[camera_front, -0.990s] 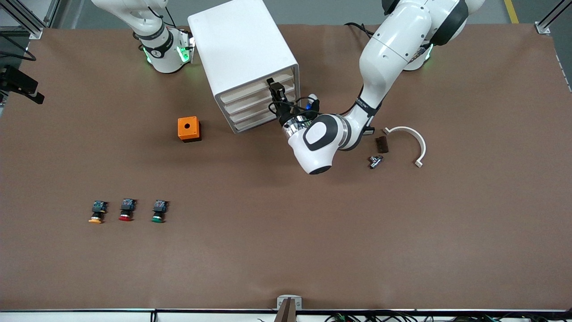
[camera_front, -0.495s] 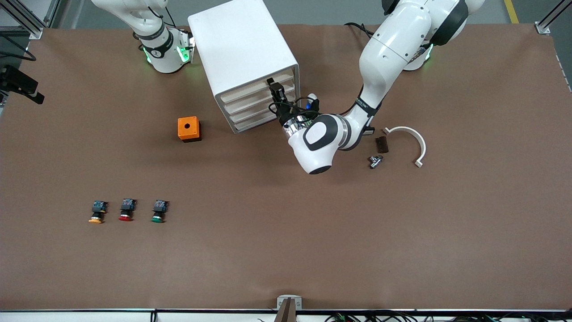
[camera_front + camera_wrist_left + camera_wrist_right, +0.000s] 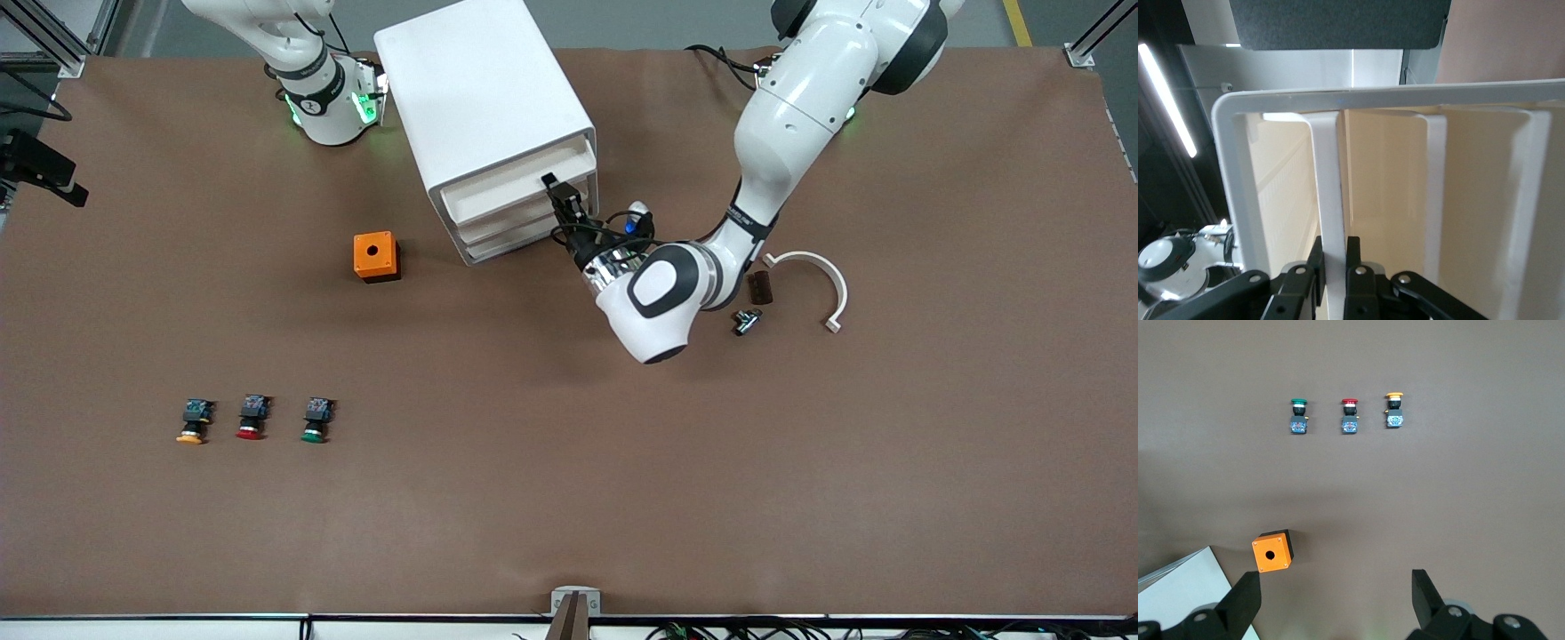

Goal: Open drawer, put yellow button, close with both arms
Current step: 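Grip the drawer handle with the left gripper and pull the drawer open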

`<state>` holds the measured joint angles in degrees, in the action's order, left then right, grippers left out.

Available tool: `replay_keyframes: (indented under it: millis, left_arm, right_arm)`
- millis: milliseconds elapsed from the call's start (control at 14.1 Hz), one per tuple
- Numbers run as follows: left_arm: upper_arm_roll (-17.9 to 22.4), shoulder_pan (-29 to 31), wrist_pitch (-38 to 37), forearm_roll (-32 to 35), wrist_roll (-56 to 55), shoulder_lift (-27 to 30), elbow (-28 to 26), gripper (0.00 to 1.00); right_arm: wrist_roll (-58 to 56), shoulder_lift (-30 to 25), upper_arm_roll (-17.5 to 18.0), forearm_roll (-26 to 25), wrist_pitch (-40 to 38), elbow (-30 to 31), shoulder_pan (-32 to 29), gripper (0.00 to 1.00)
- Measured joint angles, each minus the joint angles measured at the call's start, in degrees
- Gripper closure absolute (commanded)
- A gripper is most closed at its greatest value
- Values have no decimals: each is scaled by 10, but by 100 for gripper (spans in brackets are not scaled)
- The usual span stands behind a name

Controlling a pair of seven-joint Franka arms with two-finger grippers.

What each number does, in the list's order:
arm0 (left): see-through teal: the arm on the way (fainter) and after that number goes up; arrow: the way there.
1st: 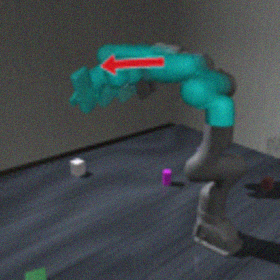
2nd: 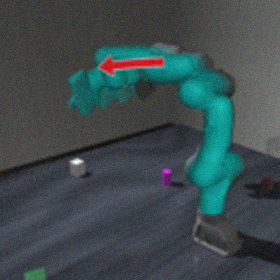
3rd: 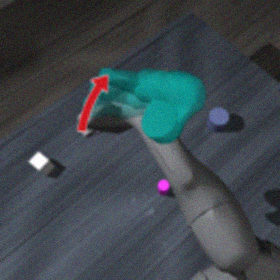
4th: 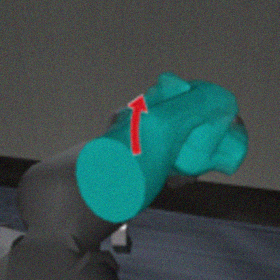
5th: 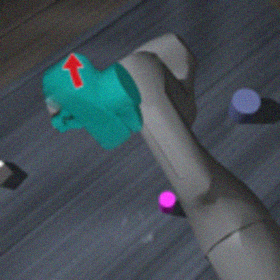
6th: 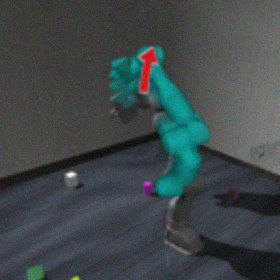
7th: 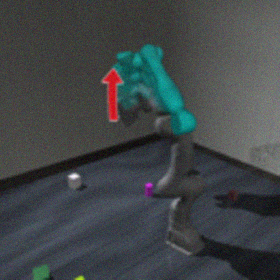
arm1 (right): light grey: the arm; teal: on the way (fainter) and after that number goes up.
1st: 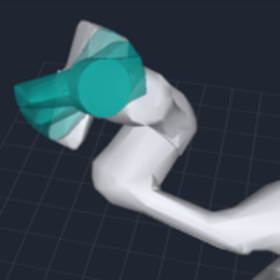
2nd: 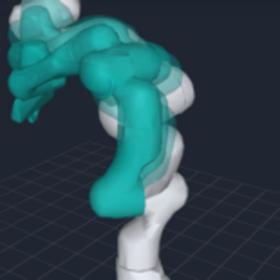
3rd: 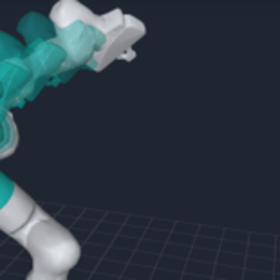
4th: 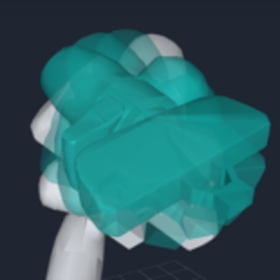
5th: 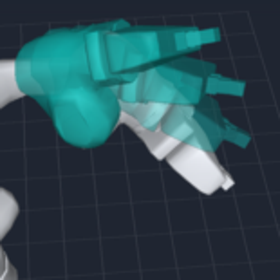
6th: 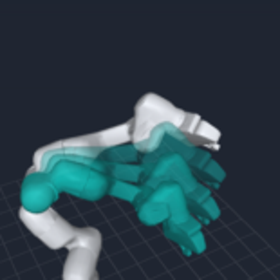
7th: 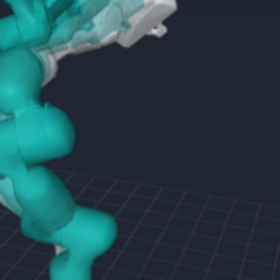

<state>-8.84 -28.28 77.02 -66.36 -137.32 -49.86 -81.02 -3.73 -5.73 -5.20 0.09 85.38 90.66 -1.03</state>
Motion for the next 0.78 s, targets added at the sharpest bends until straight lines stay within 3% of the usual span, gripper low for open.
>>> replay_keyframes:
  millis: [565,707,778]
  left_arm:
    - [0,64,10,-4,0,0,3,86]
    - [0,70,11,-4,0,0,3,79]
    - [0,70,15,-4,0,0,3,69]
  right_arm:
    - [0,0,0,0,0,0,0,0]
    - [0,0,0,0,0,0,0,0]
    - [0,0,0,0,0,0,0,0]
